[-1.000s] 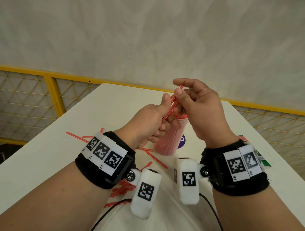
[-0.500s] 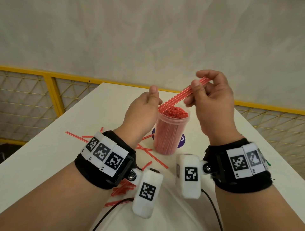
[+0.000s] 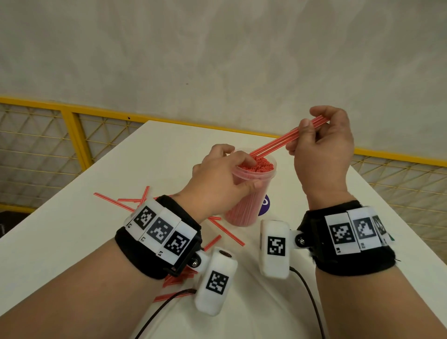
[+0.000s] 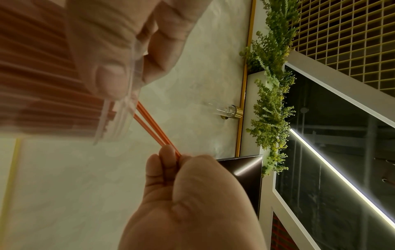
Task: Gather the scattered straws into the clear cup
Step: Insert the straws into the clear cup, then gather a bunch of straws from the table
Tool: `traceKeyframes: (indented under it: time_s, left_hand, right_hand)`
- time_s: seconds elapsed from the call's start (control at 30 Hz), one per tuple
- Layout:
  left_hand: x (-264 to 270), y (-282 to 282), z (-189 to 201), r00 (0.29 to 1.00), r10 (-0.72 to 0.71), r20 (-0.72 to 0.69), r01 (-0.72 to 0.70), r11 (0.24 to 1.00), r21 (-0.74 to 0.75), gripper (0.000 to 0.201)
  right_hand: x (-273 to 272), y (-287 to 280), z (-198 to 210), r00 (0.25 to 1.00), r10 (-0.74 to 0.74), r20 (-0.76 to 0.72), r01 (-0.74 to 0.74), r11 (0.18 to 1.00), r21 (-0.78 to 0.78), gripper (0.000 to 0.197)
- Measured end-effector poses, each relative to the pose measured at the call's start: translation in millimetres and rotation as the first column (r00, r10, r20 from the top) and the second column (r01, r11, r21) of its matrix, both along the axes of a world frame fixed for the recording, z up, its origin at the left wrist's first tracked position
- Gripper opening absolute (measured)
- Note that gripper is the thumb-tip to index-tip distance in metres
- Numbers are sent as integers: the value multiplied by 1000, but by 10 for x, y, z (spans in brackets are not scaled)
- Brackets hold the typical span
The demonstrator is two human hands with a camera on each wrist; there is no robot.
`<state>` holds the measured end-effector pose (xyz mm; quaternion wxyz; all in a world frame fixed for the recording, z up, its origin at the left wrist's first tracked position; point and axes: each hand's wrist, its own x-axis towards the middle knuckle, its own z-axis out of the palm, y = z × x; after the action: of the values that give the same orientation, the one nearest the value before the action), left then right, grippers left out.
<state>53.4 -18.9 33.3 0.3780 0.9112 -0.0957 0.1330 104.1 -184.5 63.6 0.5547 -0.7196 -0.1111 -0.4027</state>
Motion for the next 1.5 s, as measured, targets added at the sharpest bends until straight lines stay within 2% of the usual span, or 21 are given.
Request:
traceKeyframes:
  time_s: [0.13, 0.3, 0.37, 0.47, 0.53, 0.63, 0.7, 0.83, 0.97, 1.1, 1.23, 1.33, 1.43, 1.5]
  left_hand:
    - [17, -2, -1, 1000, -5, 24, 6, 998, -66, 30]
    - [20, -19, -6, 1000, 6, 25, -3, 994, -106, 37]
    - [23, -28, -10, 999, 25, 28, -22, 996, -90, 47]
    - [32, -27, -18, 999, 49, 23, -46, 993, -105, 57]
    - [33, -28, -21, 998, 54, 14, -52, 992, -111, 58]
    - [37, -25, -19, 998, 56, 15, -55, 995, -83, 59]
    - [36, -17, -13, 999, 47, 22, -45, 997, -68, 56]
    - [34, -3, -22, 1000, 15, 26, -13, 998, -65, 46]
    - [48, 11, -43, 1000, -1, 16, 1, 999, -36, 43]
    - [49, 13, -44, 999, -34, 21, 35, 998, -44, 45]
    - [53, 89, 75, 996, -87, -30, 88, 995, 42, 48]
    - [70, 206, 206, 998, -47, -35, 50, 996, 79, 45]
    - [77, 320, 296, 999, 30, -34, -26, 992, 120, 40]
    - [43, 404, 323, 998, 40, -50, -33, 989, 146, 37]
  right_hand:
    - [13, -5, -21, 999, 11, -33, -12, 1000, -28, 14]
    - [-19, 24, -38, 997, 49, -57, -59, 979, -193, 19]
    - [-41, 68, -46, 984, 83, -157, -129, 942, -309, 21]
    - [-5, 112, -117, 903, 7, -429, -270, 786, -555, 25]
    - [8, 114, -134, 833, 14, -554, -360, 774, -521, 27]
    - [3, 103, -102, 860, 146, -488, -303, 917, -260, 22]
    - [7, 84, -87, 884, 152, -441, -244, 957, -160, 20]
    - [41, 63, -164, 855, 67, -515, -249, 923, -294, 27]
    - [69, 80, -194, 866, 38, -498, -204, 937, -284, 27]
    - [70, 90, -205, 846, 21, -533, -216, 927, -307, 31]
    - [7, 74, -55, 918, -34, -395, -101, 944, -316, 26]
    - [-149, 72, 147, 972, -22, -233, -34, 972, -233, 12]
    - [-346, 129, 246, 989, 29, -143, -61, 974, -220, 14]
    - [-472, 198, 247, 984, 69, -163, -115, 949, -293, 17]
